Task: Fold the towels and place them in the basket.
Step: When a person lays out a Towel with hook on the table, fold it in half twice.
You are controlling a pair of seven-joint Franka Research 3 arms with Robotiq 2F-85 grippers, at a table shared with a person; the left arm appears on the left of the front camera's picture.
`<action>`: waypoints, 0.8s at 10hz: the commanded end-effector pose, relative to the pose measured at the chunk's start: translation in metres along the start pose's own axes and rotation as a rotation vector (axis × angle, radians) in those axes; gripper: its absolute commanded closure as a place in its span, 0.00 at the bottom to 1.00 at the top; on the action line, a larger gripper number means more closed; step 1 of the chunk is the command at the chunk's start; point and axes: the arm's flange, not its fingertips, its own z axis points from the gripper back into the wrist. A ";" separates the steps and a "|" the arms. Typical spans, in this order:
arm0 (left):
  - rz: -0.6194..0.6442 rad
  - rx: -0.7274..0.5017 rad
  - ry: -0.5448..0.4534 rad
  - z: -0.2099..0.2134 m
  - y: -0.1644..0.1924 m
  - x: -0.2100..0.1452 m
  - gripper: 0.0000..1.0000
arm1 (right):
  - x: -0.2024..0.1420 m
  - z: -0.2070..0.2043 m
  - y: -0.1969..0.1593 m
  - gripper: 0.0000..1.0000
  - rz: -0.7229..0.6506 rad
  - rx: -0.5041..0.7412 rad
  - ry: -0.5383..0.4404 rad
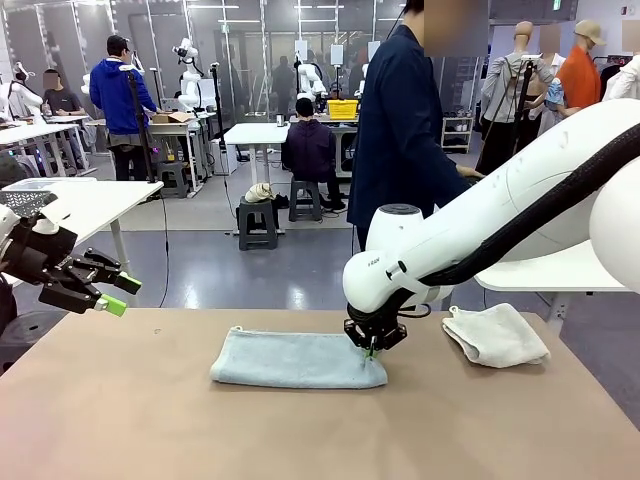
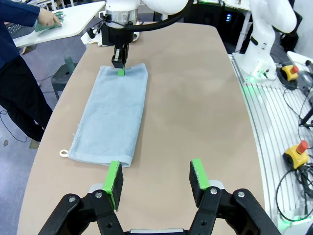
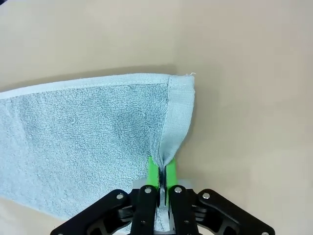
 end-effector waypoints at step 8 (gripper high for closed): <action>-0.009 -0.006 -0.001 0.002 0.001 0.001 0.30 | -0.003 0.084 0.025 1.00 0.158 -0.020 -0.021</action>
